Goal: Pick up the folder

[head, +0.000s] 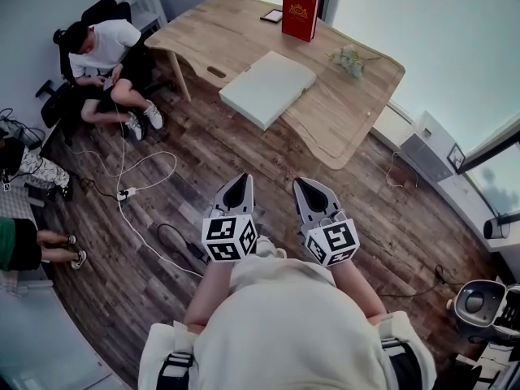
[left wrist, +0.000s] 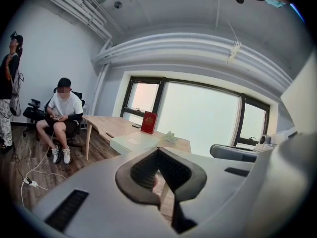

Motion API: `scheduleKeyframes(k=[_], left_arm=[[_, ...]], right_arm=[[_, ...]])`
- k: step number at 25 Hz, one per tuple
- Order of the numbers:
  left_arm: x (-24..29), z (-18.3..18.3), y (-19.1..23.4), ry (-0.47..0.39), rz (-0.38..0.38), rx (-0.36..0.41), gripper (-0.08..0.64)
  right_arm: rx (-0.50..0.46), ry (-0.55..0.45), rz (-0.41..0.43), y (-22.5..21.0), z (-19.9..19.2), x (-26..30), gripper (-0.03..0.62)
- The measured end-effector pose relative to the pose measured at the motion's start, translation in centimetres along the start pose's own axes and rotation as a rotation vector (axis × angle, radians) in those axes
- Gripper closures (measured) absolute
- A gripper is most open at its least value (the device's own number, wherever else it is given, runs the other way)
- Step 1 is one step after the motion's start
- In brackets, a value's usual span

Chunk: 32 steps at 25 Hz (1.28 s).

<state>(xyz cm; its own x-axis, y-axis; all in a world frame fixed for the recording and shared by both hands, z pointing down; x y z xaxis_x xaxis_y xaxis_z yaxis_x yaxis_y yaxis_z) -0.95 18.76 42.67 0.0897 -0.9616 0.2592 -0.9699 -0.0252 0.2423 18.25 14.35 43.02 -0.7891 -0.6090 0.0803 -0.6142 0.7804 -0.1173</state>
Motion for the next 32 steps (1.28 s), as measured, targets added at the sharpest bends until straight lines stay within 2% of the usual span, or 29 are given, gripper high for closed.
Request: scheduleKeyframes(k=[7,11,14,19,32], left_arm=[[0.0,0.1,-0.5,0.023,-0.029,0.009,0.540],[0.5,0.1,-0.5,0.033,-0.008,0.035,0.540],[0.7,0.1,-0.2,0.026,-0.001,0.025,0.540],[1.4,0.7,0.5,0.005,-0.058,-0.002,0.540],[5.6,1.6,3.5,0.026,-0.006,0.000,0.540]], right_arm=[[0.011,0.013,0.005,-0.2,-0.2,-0.2,0.574],[0.017,0.020,0.005,-0.4,-0.2,0.2,0.574],[0.020,0.023,0.004,-0.6,-0.3,0.6,0.574],[0.016,0.029,0.002,-1.1,-0.2,1.5,0.574],[-0.002,0.038,-0.001,-3.3,0.6,5.9,0.574]])
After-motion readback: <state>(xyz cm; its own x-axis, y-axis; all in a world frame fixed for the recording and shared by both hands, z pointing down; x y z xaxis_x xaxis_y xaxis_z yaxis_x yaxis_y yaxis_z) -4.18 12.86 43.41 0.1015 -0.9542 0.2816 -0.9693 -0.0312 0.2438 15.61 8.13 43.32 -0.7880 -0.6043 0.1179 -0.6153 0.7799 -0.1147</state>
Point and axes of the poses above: the fingertips, and each gripper's own axes: x forward along the fingers, y to its left, z out of its top, the point moved 9 cm from there along -x, backward along the fingers, and after that the axes turned 1 degree about -x, right-handed, at the moved point
